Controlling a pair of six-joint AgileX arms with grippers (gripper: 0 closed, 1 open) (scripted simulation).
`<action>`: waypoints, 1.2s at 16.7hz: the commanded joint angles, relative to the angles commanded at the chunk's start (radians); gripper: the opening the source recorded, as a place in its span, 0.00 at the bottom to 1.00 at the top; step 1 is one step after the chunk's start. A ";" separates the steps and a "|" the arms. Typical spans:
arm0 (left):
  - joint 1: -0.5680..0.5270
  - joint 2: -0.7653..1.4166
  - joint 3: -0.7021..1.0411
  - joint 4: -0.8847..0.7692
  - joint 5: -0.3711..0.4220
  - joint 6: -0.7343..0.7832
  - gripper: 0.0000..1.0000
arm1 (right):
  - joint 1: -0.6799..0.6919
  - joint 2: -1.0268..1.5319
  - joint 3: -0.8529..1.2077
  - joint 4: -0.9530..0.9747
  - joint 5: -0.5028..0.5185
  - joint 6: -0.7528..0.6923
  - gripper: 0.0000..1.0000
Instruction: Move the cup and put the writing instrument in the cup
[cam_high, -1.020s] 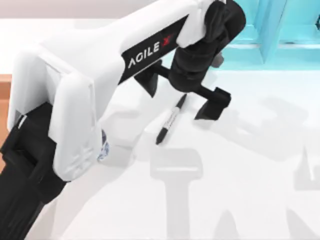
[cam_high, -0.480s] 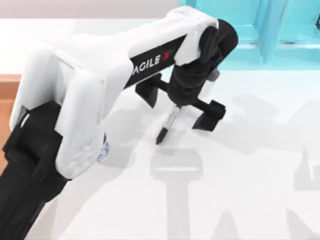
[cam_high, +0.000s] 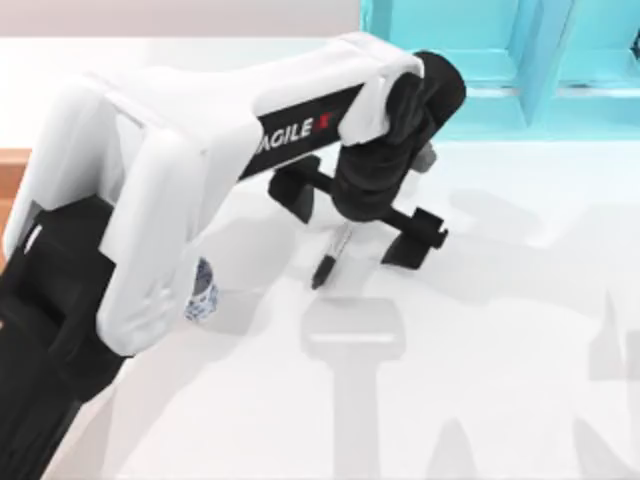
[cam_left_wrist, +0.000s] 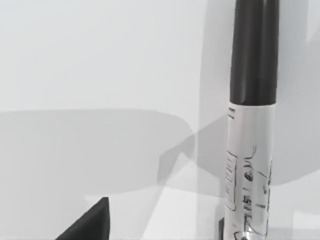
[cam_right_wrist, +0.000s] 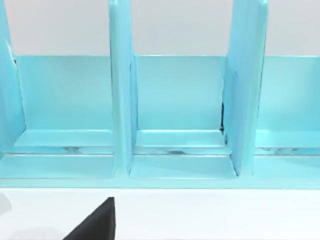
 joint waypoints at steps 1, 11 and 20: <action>0.000 0.000 0.000 0.000 0.000 0.000 1.00 | 0.000 0.000 0.000 0.000 0.000 0.000 1.00; 0.000 0.000 0.000 0.000 0.000 0.000 0.25 | 0.000 0.000 0.000 0.000 0.000 0.000 1.00; 0.000 0.000 0.000 0.000 0.000 0.000 0.00 | 0.000 0.000 0.000 0.000 0.000 0.000 1.00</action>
